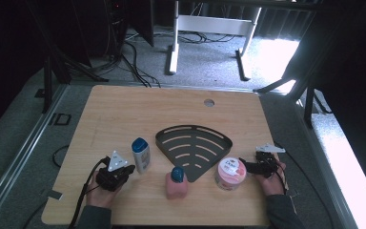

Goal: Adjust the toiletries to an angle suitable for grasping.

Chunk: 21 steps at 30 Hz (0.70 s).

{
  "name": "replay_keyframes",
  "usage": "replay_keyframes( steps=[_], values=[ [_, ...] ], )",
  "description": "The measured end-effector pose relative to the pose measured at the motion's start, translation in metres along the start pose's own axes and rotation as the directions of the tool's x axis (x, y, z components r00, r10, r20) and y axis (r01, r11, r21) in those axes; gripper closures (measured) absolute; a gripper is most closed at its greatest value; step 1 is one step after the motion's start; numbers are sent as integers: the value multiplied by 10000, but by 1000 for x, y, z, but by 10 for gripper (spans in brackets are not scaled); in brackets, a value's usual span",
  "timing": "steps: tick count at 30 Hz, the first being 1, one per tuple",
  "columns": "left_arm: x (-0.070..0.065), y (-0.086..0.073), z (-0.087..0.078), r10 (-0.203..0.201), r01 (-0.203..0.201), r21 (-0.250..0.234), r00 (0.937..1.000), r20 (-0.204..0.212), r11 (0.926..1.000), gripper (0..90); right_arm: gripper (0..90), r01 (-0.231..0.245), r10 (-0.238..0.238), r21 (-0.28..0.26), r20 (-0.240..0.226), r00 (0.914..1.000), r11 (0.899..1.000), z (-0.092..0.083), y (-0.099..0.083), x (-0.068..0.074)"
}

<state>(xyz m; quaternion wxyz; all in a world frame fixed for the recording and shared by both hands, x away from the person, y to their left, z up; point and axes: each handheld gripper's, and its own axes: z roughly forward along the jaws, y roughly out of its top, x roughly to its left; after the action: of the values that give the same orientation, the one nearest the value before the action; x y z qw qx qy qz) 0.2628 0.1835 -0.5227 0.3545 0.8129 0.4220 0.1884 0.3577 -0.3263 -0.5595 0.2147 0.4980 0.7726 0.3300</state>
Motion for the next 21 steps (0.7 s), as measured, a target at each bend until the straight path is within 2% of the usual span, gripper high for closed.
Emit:
replay_keyframes(
  steps=[4, 11, 13, 21],
  values=[
    [-2, 1, 1, 47, -47, -183, 10000, 7, 9998, 897, 155, 0, 0, 0, 0, 10000, 10000, 0, 0, 0],
    [-3, 2, 3, 128, -126, -169, 9999, 68, 9998, 897, 155, 1, -1, 2, 1, 10000, 10000, 0, 0, 0],
    [-5, 3, 5, 213, -209, -205, 9996, 194, 9996, 897, 155, 2, -2, 2, 1, 10000, 10000, 0, 0, 0],
    [-7, 6, 11, 336, -333, -172, 9993, 154, 9993, 896, 155, 1, -1, 4, 1, 10000, 10000, 0, 0, 0]
  ],
)
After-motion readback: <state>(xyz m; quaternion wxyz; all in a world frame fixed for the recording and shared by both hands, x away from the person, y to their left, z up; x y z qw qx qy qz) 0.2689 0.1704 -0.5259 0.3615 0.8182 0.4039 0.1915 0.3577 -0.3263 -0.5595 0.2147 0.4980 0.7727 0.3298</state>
